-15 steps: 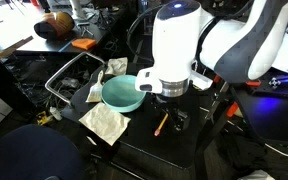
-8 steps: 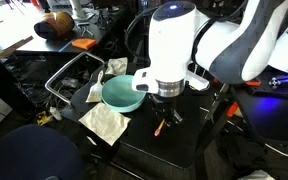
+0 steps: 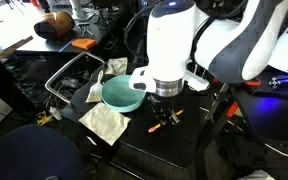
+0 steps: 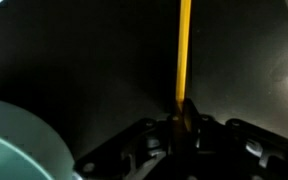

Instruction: Pick up the yellow pencil and put it in the blue bowl

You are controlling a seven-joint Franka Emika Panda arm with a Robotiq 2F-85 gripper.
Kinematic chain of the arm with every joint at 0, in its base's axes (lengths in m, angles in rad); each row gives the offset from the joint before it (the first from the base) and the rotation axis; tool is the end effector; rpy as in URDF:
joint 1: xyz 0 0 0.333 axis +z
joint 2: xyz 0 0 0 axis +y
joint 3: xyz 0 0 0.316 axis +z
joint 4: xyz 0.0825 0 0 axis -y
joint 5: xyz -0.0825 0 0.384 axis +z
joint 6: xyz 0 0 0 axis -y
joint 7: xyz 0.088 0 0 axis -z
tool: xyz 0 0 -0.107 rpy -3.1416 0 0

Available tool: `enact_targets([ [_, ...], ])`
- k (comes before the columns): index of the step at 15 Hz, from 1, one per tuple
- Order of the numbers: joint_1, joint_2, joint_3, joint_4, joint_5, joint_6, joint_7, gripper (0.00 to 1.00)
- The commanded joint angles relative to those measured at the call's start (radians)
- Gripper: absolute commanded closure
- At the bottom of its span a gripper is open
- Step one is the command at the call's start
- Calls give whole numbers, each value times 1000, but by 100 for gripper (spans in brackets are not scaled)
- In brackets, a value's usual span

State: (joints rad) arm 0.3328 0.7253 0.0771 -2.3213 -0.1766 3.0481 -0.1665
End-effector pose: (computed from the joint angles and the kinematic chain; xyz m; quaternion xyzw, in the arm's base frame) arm 0.4304 0.2084 0.0351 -0.9335 -0.3582 -0.0018 0.0174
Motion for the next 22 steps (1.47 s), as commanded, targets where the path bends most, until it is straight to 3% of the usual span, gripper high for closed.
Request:
enact_targets([
  [1,24,-109,-10,-44,5,-29,70,98],
  [7,56,-252,-72,-83,-14,-22,125,98],
  [12,148,-302,-253,-68,-94,-21,152,98],
  [16,183,-289,-352,-21,-150,-23,133,98],
  [18,177,-278,-367,-1,-148,-24,125,98],
  [22,107,-252,-308,51,-161,-78,125,98],
])
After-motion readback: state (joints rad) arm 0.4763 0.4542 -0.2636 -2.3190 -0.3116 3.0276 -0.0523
